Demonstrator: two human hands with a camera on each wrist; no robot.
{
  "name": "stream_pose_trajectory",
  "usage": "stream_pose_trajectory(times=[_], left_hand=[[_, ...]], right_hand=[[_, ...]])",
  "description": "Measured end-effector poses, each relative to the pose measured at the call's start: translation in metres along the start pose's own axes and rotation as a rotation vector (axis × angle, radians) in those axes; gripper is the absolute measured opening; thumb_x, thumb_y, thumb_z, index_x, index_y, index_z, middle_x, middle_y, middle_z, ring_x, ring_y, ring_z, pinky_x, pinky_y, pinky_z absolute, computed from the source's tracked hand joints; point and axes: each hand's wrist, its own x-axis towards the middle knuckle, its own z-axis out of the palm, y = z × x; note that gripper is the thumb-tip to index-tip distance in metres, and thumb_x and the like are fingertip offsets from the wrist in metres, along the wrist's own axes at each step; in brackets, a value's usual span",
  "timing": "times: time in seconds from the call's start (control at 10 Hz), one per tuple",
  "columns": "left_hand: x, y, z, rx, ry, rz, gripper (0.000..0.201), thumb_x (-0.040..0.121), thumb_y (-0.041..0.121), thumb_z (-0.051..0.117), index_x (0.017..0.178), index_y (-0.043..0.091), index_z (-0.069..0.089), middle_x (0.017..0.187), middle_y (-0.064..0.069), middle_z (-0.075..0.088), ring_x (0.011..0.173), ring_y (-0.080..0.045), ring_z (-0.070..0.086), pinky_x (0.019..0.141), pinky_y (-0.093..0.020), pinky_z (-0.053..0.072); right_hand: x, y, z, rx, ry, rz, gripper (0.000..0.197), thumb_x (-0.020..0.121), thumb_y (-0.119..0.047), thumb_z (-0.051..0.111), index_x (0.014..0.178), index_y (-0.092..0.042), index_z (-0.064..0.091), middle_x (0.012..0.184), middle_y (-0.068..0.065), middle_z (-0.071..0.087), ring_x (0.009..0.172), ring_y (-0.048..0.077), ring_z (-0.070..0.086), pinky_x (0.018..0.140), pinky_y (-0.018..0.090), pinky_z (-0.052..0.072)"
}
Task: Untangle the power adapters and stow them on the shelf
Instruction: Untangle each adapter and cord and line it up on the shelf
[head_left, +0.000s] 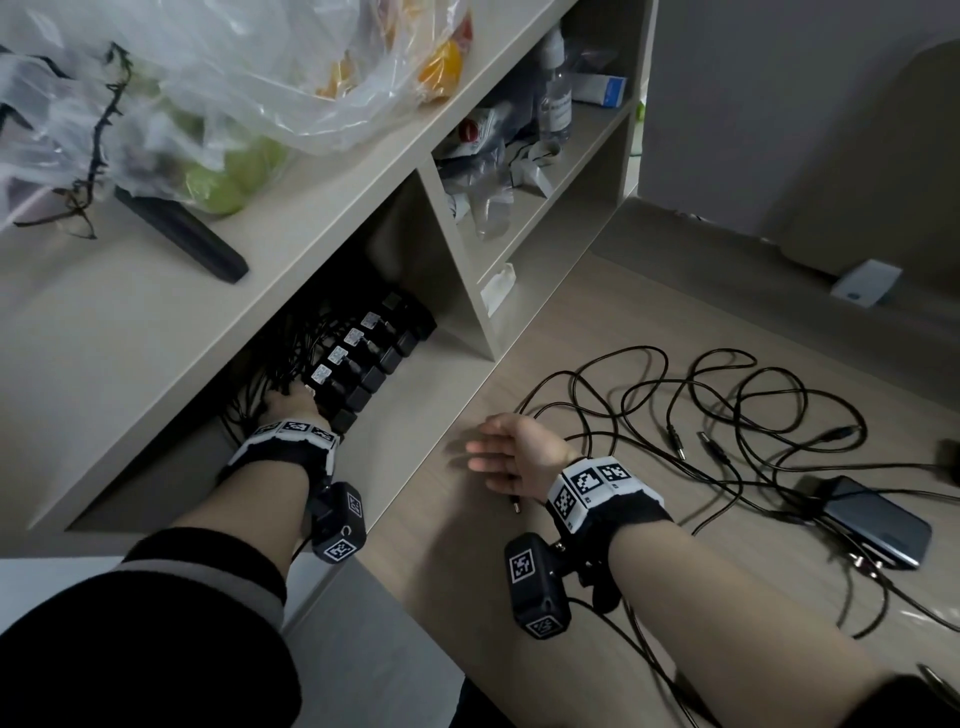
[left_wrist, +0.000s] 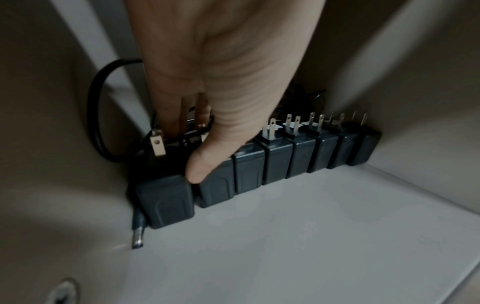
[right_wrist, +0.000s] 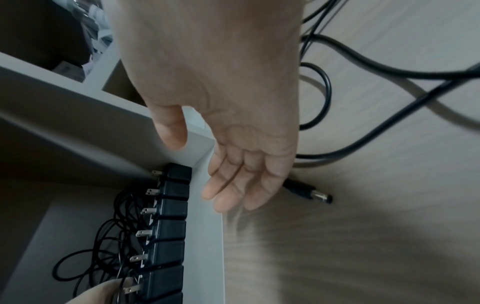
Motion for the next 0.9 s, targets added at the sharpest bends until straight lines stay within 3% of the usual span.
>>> stream_pose_trajectory(times=[0.2,0.3,0.5,0.7,0.8,0.9], left_hand=[[-0.018,0.01,-0.011,0.11,0.125,-0.056,0.069,0.08,0.01,0.064,0.138,0.003,0.026,0.143,-0.023,0.025,0.13,-0.039,0.03,0.105,-0.048,0.033],[-0.035,0.022,-0.018,0.037,0.148,0.004,0.076,0.072,0.014,0.069,0.134,0.006,0.025,0.141,-0.019,0.028,0.129,-0.036,0.029,0.106,-0.044,0.03],[-0.086,0.089,0.002,-0.006,0.034,0.391,0.053,0.074,0.025,0.064,0.124,0.016,0.049,0.135,-0.011,0.041,0.129,-0.031,0.037,0.105,-0.04,0.035],[-0.169,0.179,0.033,-0.073,-0.187,0.911,0.029,0.079,0.03,0.065,0.104,0.017,0.061,0.111,-0.005,0.063,0.106,-0.025,0.058,0.091,-0.03,0.047],[-0.211,0.213,0.053,0.005,-0.288,1.15,0.027,0.079,0.026,0.063,0.104,0.016,0.063,0.105,-0.004,0.065,0.101,-0.021,0.061,0.085,-0.026,0.047],[-0.247,0.236,0.07,0.085,-0.337,1.31,0.029,0.081,0.029,0.063,0.107,0.015,0.063,0.106,-0.003,0.064,0.1,-0.02,0.06,0.088,-0.028,0.048]], right_hand=[[-0.014,-0.006,-0.005,0.009,0.033,-0.056,0.013,0.092,-0.025,0.044,0.084,-0.022,0.054,0.084,-0.002,0.064,0.075,0.016,0.059,0.071,0.029,0.04],[-0.024,-0.012,-0.013,0.03,0.074,-0.096,0.019,0.09,-0.022,0.046,0.071,-0.021,0.051,0.08,-0.003,0.063,0.074,0.015,0.058,0.069,0.028,0.039],[-0.054,-0.016,-0.052,0.23,0.228,-0.284,0.021,0.09,-0.015,0.044,0.069,-0.019,0.045,0.055,-0.007,0.049,0.055,0.01,0.04,0.055,0.023,0.018],[-0.112,0.003,-0.12,0.175,0.635,-0.485,0.017,0.091,-0.011,0.046,0.075,-0.013,0.053,0.07,0.005,0.058,0.055,0.014,0.049,0.051,0.021,0.03],[-0.124,0.03,-0.182,0.116,0.89,-0.492,0.013,0.073,-0.031,0.053,0.072,-0.018,0.058,0.086,0.012,0.07,0.079,0.026,0.062,0.071,0.034,0.047],[-0.148,0.046,-0.222,0.12,1.06,-0.455,0.014,0.077,-0.024,0.053,0.083,-0.015,0.062,0.089,0.011,0.067,0.089,0.029,0.062,0.086,0.04,0.051]])
